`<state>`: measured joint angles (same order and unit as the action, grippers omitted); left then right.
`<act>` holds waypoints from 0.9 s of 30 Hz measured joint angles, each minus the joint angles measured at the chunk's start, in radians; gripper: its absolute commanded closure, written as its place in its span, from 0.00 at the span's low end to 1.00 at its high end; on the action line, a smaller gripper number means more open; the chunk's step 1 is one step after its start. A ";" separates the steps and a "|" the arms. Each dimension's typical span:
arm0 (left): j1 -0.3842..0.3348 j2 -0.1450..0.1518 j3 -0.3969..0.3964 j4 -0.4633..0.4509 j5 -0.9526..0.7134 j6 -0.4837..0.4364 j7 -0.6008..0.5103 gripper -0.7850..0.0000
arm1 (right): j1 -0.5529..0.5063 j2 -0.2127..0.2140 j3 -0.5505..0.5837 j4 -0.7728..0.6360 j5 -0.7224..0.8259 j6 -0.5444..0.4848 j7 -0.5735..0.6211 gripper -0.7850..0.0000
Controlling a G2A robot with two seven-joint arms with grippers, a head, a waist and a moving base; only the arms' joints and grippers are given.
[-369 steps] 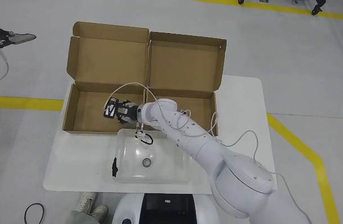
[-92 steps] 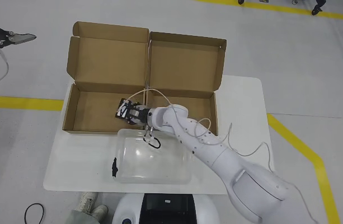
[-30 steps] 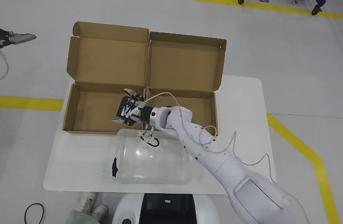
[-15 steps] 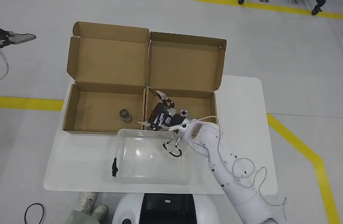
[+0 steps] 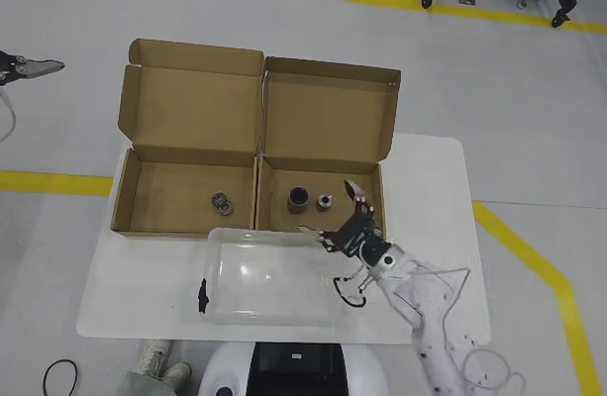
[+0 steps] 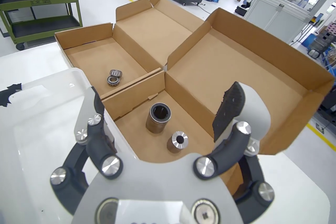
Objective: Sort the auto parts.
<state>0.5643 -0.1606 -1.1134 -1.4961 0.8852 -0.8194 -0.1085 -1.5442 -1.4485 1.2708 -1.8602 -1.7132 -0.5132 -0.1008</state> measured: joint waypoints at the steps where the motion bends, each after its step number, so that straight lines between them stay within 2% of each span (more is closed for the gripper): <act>1: 0.000 0.000 0.000 0.000 0.000 0.000 0.000 0.00 | -0.019 0.004 0.010 -0.018 -0.006 0.002 -0.005 0.00; 8: 0.000 0.000 0.000 0.000 0.000 0.000 0.000 0.00 | -0.158 0.027 0.080 -0.157 -0.037 0.019 0.002 0.00; 14: 0.000 0.000 0.000 0.000 0.000 0.000 0.000 0.00 | -0.295 0.043 0.149 -0.256 -0.042 0.074 -0.062 0.00; 20: 0.000 0.000 0.000 0.000 0.000 0.000 0.000 0.00 | -0.404 0.055 0.206 -0.335 -0.039 0.095 -0.064 0.00; 27: 0.000 0.000 0.000 0.000 0.000 0.000 0.000 0.00 | -0.523 0.066 0.261 -0.364 -0.030 0.149 -0.168 0.00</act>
<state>0.5643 -0.1606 -1.1134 -1.4961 0.8852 -0.8194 -0.1085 -2.0668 -1.3824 1.5316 -2.2246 -1.7433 -0.3646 -0.2688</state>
